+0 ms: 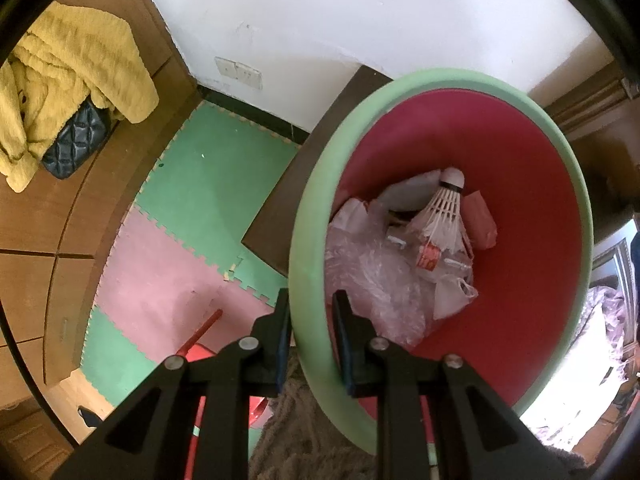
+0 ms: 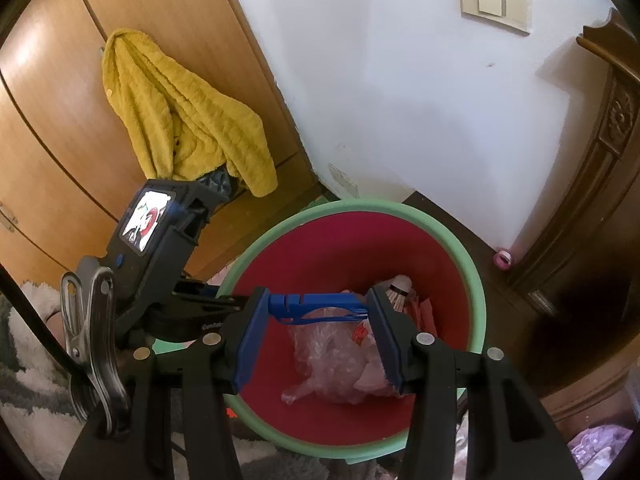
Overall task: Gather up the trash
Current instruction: 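Open the right tool to drop the blue object into the bucket, then move the open right tool back toward the nightstand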
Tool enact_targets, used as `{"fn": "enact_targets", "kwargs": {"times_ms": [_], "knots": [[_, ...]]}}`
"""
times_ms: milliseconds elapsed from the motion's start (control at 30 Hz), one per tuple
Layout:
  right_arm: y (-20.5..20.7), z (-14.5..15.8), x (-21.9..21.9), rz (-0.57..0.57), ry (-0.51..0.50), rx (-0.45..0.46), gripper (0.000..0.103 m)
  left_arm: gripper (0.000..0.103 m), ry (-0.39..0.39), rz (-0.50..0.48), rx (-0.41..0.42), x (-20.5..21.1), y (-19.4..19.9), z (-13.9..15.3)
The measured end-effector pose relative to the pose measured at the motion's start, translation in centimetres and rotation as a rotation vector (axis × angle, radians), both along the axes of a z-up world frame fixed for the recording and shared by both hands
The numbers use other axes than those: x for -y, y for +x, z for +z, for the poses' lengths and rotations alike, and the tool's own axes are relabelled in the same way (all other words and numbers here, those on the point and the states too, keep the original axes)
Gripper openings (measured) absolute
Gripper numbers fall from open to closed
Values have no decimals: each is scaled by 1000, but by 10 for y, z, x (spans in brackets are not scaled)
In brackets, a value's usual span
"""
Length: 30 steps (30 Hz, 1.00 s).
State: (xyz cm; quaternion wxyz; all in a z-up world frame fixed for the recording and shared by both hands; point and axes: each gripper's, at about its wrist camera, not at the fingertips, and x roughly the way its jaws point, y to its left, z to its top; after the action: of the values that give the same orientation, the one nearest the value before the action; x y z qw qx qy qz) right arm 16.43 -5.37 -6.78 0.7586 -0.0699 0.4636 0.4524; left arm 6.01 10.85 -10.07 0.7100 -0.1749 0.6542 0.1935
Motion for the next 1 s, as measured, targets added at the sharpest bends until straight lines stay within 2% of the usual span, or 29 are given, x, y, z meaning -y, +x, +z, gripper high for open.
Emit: {"fn": "enact_targets", "kwargs": {"times_ms": [67, 200, 467, 600, 733, 900, 1000], "knots": [[0, 0, 1, 0, -1, 11, 51, 20, -1, 0, -1, 0, 0, 0], [-2, 2, 2, -20, -15, 55, 72, 20, -4, 4, -1, -2, 1, 0], [1, 5, 1, -38, -29, 70, 74, 19, -6, 4, -2, -4, 2, 1], [3, 4, 0, -41, -28, 55, 74, 19, 36, -29, 4, -1, 5, 6], [6, 2, -2, -56, -45, 42, 75, 18, 45, -44, 19, -4, 9, 10], [0, 10, 0, -87, -43, 107, 75, 18, 37, -65, 3, -5, 11, 8], [-6, 8, 3, -99, -37, 106, 75, 18, 30, -74, 7, -6, 11, 8]]}}
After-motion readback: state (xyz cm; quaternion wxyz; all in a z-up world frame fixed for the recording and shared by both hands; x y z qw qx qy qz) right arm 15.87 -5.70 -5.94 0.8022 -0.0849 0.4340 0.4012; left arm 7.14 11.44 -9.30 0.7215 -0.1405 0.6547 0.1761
